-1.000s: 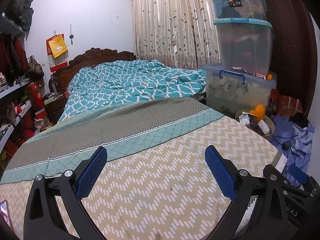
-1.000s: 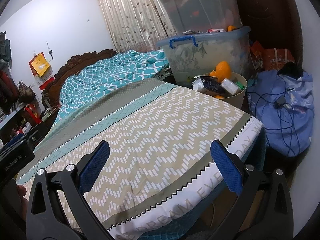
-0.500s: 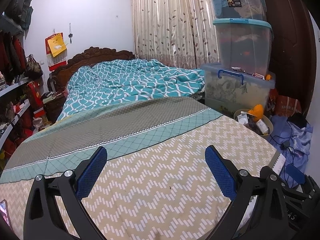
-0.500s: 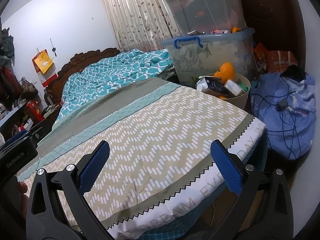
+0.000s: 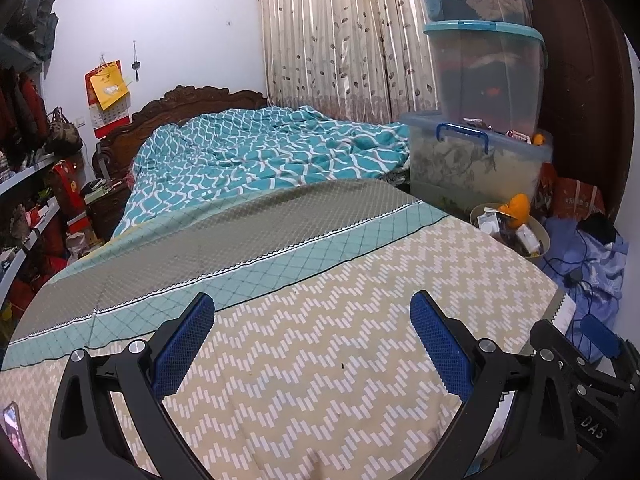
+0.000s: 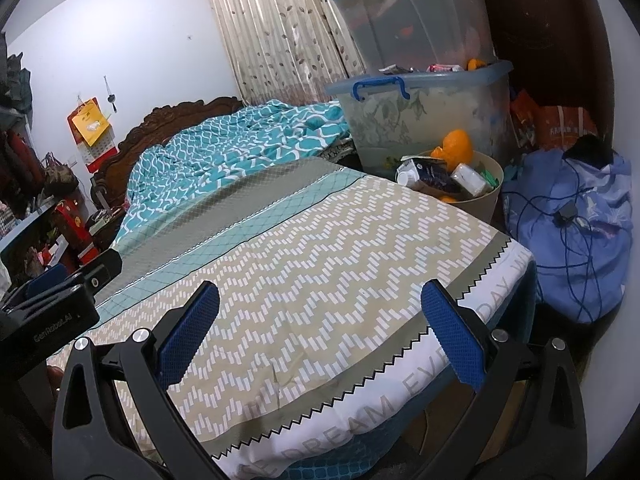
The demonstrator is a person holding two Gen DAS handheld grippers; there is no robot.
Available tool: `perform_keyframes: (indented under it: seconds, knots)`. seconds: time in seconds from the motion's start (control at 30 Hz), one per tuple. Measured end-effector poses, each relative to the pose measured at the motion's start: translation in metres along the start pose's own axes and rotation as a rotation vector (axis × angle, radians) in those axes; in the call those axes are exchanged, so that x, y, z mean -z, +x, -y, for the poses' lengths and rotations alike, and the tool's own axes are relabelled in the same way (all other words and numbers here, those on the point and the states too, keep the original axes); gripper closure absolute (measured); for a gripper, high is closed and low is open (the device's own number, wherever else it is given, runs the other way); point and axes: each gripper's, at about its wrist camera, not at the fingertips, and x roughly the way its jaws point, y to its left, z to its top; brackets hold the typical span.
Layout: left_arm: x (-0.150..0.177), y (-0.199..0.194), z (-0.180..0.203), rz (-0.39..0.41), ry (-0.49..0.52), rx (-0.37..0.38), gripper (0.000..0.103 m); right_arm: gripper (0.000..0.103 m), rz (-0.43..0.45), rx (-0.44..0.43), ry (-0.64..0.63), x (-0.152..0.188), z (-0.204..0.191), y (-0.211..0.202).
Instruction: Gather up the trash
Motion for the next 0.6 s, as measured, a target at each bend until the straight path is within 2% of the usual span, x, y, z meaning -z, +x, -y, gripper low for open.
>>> perform_keyframes:
  seconds: [0.23, 0.6]
  knots:
    - [-0.0005, 0.0053, 0.0016, -0.022, 0.000, -0.002, 0.009, 0.003, -0.006, -0.001, 0.003, 0.0006, 0.0004, 0.0003]
    - [0.0021, 0.0044, 0.0042, -0.005, 0.025, -0.026, 0.008, 0.003, -0.001, -0.004, 0.000, 0.0003, 0.0002, 0.0013]
